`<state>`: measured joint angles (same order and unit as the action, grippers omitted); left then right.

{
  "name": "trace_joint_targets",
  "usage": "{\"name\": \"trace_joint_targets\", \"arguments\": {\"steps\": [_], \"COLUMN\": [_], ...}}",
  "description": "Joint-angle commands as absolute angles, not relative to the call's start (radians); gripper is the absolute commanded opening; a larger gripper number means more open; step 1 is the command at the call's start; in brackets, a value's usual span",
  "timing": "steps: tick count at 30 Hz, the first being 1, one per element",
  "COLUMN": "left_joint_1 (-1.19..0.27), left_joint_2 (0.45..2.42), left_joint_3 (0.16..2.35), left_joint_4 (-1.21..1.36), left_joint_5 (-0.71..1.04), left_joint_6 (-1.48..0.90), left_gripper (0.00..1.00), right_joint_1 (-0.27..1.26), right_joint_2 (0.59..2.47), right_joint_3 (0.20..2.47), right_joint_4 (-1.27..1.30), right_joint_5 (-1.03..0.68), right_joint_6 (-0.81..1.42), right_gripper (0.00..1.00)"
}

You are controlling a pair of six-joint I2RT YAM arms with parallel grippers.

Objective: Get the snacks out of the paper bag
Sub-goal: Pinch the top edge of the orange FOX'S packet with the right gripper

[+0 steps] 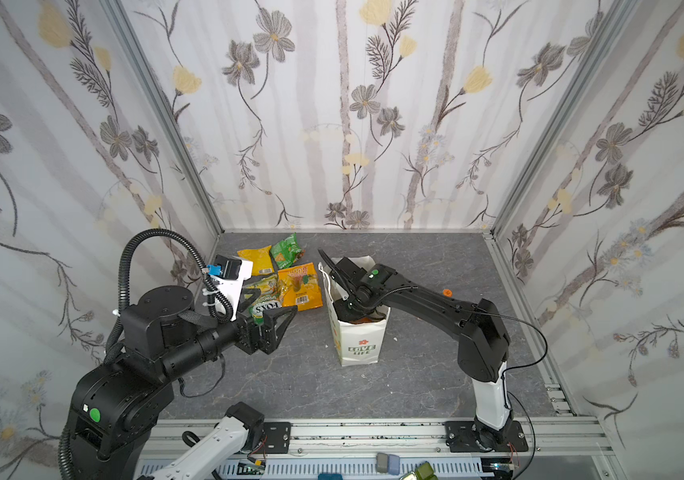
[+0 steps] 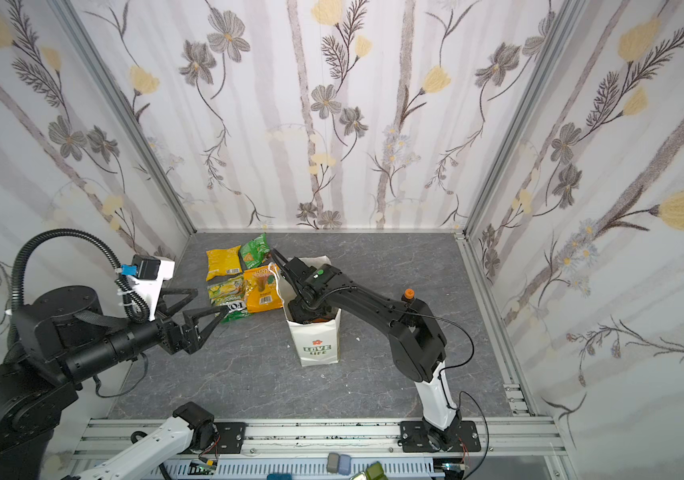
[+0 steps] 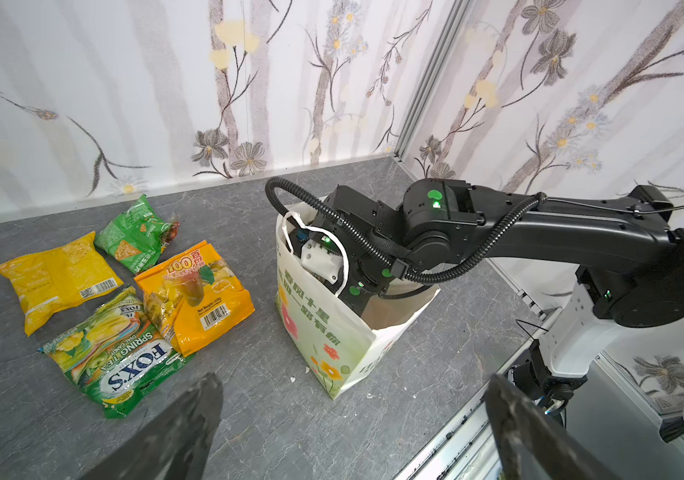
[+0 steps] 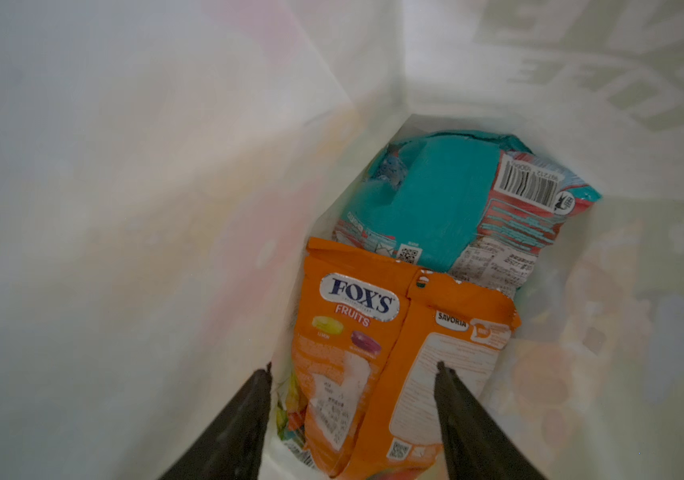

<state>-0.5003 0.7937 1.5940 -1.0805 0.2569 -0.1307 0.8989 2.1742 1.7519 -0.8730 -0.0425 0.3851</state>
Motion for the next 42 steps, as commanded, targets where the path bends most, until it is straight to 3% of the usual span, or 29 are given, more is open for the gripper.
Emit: {"name": "trace_joint_targets", "arguments": {"steps": [1,7,17,27,30,34,42], "left_joint_1": [-0.5,-0.5,-0.5,-0.5,-0.5,-0.5,-0.499], "left_joint_2": [0.789,0.782,0.785,0.79,0.79,0.79,0.792], "left_joint_3": [1.586,1.578,1.568,1.564,1.562,1.56,1.557], "left_joint_4": [-1.048,-1.042,-1.035,-1.03,-1.029,-1.028,-1.028], "left_joint_5": [0.241,0.241,0.238,0.237,0.234,0.233,0.23], "left_joint_6": [-0.136,-0.137,-0.13,-0.125,-0.123,-0.124,-0.124], "left_gripper": [1.0,1.0,1.0,1.0,1.0,1.0,1.0], "right_joint_1": [0.9,0.9,0.901,0.9,0.9,0.897,0.893], "right_joint_2": [2.187,2.213,2.255,2.318,2.321,2.312,2.271], "right_joint_3": [1.724,1.678,1.617,1.551,1.547,1.551,1.56], "right_joint_4": [-0.811,-0.781,-0.735,-0.697,-0.692,-0.689,-0.689], "right_joint_5": [-0.065,-0.104,-0.132,-0.171,-0.186,-0.195,-0.189], "right_joint_6": [0.374,0.371,0.37,0.365,0.365,0.368,0.376], "right_gripper": [0.69,0.78,0.84,0.83,0.7,0.42,0.06]}}
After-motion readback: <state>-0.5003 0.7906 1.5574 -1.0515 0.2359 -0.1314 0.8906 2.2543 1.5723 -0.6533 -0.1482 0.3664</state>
